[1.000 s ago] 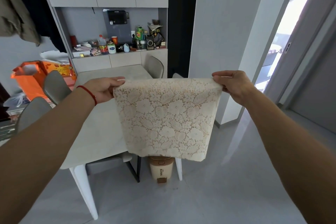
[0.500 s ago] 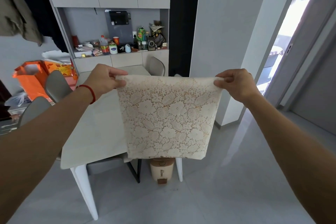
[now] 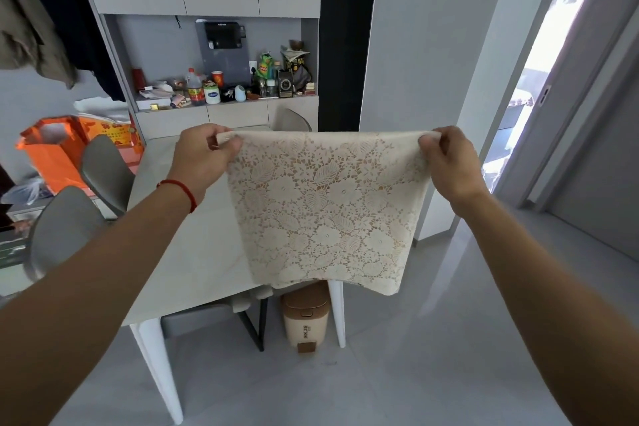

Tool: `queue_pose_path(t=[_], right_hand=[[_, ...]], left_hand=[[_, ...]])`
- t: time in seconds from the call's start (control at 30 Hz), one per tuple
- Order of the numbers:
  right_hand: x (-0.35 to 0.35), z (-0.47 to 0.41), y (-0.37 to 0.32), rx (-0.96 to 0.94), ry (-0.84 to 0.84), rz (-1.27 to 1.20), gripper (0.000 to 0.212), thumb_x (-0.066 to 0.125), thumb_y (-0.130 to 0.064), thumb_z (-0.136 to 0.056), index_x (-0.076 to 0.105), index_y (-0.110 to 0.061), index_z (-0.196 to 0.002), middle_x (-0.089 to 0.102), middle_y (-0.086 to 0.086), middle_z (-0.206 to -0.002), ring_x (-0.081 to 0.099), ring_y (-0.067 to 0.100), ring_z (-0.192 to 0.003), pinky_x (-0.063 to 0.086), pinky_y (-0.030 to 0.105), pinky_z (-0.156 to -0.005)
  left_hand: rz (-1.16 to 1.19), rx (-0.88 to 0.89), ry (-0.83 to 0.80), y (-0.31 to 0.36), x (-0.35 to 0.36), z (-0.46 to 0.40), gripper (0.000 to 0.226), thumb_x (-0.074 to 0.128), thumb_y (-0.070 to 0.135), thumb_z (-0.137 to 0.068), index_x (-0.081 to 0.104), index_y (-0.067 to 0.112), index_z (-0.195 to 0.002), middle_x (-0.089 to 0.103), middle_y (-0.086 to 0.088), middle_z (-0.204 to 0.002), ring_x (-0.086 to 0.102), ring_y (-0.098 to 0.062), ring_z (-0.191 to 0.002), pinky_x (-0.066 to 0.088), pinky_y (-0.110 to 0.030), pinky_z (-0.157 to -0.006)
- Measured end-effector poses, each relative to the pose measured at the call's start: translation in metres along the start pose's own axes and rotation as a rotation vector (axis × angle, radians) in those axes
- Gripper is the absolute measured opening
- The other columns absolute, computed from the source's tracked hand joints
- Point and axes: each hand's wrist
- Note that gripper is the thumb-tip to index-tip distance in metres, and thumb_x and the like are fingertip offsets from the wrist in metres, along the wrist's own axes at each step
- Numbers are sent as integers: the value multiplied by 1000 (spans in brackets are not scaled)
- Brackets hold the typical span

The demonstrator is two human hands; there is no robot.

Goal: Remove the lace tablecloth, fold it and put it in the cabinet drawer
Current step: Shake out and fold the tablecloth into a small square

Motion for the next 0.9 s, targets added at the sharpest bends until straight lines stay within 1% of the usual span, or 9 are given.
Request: queue_pose_path(t=[0.1, 0.23, 0.33, 0.4, 0.5, 0.67, 0.77, 0.83, 0.9], right_hand=[[-1, 1, -8, -77, 104, -61, 31, 51, -39, -106, 57, -13, -122, 60, -11, -95, 57, 2, -85, 45, 19, -70], [-11, -4, -25, -89, 113, -320, 17, 62, -34, -103, 65, -17, -107, 73, -14, -89, 67, 4, -80, 57, 22, -71], [-32, 0, -31, -58, 7, -581, 27, 68, -46, -98, 66, -21, -106, 74, -22, -85, 70, -1, -79, 60, 19, -68], [-38, 16, -18, 7, -182, -628, 35, 77, -51, -91, 72, -23, -111, 80, -13, -105, 79, 13, -98, 64, 27, -77], [-21, 52, 18, 49, -304, -496, 27, 76, -41, -90, 82, -17, -102, 83, 7, -103, 79, 40, -97, 66, 53, -73], [-5, 59, 23, 124, -222, -759, 24, 76, -32, -91, 84, -13, -103, 81, 14, -110, 80, 33, -99, 66, 38, -76], [-12, 43, 17, 114, -224, -787, 26, 77, -31, -93, 82, -8, -106, 80, 17, -112, 80, 34, -99, 66, 41, -75], [-17, 35, 12, 95, -244, -712, 25, 77, -32, -93, 83, -9, -101, 82, 16, -106, 81, 34, -93, 66, 40, -71], [-17, 27, 8, 86, -269, -611, 24, 79, -35, -92, 84, -11, -96, 83, 15, -100, 81, 34, -88, 66, 39, -67]], left_hand=[[113, 8, 66, 5, 7, 0, 11, 64, 21, -99, 64, 18, -109, 67, -1, -104, 64, -19, -99, 53, -26, -74], [194, 65, 70, 14, 9, -6, 15, 57, 27, -103, 60, 18, -115, 64, 5, -99, 62, -12, -90, 51, -17, -65], [380, 36, -5, 32, 2, -14, 5, 60, 21, -102, 62, 24, -106, 69, -6, -110, 69, -19, -98, 60, -31, -77], [499, 7, -55, 45, -1, -18, 10, 62, 14, -101, 64, 24, -102, 71, -7, -108, 72, -19, -97, 62, -33, -78], [403, 31, -144, 51, 1, -20, 14, 65, 7, -98, 65, 22, -100, 73, -5, -99, 72, -18, -90, 63, -34, -78], [507, 52, -222, 47, -20, -34, 21, 79, 16, -86, 76, 18, -106, 81, -1, -96, 78, -18, -94, 62, -27, -75], [551, -25, -472, -5, -12, -8, 33, 76, 41, -83, 79, 24, -110, 78, -2, -116, 75, -21, -107, 62, -30, -81], [492, -132, -556, -50, 10, 30, 48, 87, 41, -74, 77, 19, -116, 75, -6, -124, 72, -28, -114, 62, -38, -86], [532, -238, -519, -71, 30, 52, 76, 99, 40, -54, 75, 9, -119, 74, -11, -125, 71, -32, -115, 60, -47, -92]])
Point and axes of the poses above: each hand's wrist, its own z-axis away from the middle knuckle, its own x-axis out of the palm, y = z × x
